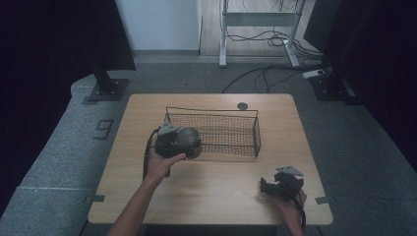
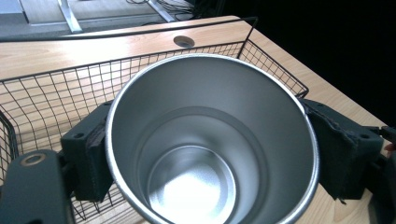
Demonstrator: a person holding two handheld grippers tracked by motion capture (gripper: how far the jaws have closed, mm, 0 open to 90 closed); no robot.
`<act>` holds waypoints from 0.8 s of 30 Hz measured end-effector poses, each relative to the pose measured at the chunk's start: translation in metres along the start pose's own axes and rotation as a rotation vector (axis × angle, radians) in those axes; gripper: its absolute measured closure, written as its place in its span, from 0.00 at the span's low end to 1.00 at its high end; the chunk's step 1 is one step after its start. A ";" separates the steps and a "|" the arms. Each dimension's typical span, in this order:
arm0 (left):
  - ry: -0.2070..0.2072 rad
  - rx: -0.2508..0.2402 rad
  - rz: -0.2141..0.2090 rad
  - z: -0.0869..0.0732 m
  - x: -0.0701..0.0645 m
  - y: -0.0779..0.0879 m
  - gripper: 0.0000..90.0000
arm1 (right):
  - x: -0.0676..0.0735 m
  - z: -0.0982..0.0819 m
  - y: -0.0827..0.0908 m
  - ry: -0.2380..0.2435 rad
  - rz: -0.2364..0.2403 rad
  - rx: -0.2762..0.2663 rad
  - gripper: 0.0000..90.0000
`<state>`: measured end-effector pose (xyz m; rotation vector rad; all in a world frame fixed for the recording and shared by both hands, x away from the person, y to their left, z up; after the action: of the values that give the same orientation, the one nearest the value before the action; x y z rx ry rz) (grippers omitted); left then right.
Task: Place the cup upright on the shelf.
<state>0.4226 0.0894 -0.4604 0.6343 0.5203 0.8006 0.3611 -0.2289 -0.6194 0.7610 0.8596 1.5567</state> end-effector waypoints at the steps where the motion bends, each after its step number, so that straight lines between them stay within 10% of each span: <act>1: -0.002 -0.001 0.001 0.001 0.000 0.000 0.16 | 0.000 0.000 0.000 0.000 0.000 0.000 0.00; 24: 0.015 -0.001 0.019 0.026 0.011 -0.005 0.16 | 0.000 0.000 0.000 0.004 -0.002 -0.001 0.00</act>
<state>0.4485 0.0874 -0.4476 0.6333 0.5276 0.8239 0.3611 -0.2293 -0.6195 0.7564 0.8625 1.5578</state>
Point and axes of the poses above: each handheld gripper's, and its own axes: y roughly backward along the jaws, z roughly out of its top, x roughly to its left, the point moved 9 cm from there along -y, roughly forward along the jaws, and after that the axes turned 14 degrees about x, right-handed, at the moved point
